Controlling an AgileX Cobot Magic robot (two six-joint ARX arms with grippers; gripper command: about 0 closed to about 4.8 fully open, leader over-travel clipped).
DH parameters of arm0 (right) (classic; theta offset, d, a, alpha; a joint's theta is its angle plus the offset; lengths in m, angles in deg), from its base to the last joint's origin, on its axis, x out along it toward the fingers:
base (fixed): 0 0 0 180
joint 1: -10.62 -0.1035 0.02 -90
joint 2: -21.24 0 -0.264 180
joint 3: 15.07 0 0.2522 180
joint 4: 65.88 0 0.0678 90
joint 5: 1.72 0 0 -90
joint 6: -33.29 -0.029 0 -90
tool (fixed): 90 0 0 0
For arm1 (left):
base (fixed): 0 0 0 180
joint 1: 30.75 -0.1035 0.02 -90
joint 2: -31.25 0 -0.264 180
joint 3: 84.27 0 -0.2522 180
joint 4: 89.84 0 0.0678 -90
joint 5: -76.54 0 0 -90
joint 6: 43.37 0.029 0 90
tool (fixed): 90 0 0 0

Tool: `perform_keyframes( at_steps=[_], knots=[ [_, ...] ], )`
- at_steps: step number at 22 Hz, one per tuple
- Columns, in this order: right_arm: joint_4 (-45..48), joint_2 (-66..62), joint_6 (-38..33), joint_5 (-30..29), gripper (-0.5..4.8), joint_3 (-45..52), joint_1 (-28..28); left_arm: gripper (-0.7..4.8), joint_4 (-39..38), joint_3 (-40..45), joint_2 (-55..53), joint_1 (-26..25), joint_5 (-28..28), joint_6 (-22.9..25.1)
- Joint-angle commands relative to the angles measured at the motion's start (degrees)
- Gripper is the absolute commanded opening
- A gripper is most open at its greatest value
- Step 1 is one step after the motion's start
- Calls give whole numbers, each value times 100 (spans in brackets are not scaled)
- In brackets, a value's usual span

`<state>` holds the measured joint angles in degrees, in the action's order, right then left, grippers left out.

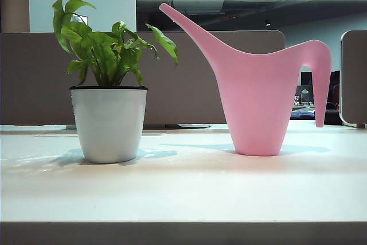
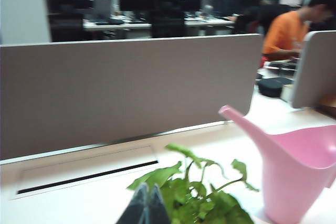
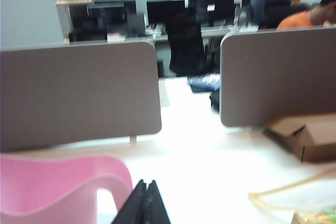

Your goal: Pick up the watering can from the table, water the potted plant, and put the can back.

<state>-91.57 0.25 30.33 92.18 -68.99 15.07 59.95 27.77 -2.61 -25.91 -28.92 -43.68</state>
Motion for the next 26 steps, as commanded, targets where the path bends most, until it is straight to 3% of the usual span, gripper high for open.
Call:
perform_keyframes(
  at_steps=[1, 4, 7, 13, 17, 19, 20, 21, 26],
  knots=[
    [-275, -433, 24, 37, -4, -289, -4, -4, -1027, -579, -518, 411, -44, 9],
    [-675, -1196, 22, 9, -4, -669, -24, -4, -1878, -940, -931, 1056, -20, 181],
    [-684, -1733, 22, 2, -4, -785, -107, -4, -2166, -949, -1158, 1499, 149, 181],
    [-944, -2813, 28, -308, 0, -785, -293, -4, -2090, -946, -1268, 1674, 173, 184],
    [-629, -3453, 17, -592, 3, -785, -291, -4, -2057, -946, -1268, 1681, 170, 184],
    [-483, -3681, 20, -667, 158, -785, -293, -4, -2055, -946, -1268, 1683, 170, 184],
    [-326, -3864, 22, -664, 332, -782, -293, -4, -2055, -946, -1268, 1683, 170, 184],
    [-216, -3969, 22, -664, 371, -782, -293, -4, -2052, -946, -1268, 1683, 173, 184],
    [640, -4697, 17, -691, 368, -782, -291, -4, -2050, -946, -1270, 1683, 173, 184]
  ],
)
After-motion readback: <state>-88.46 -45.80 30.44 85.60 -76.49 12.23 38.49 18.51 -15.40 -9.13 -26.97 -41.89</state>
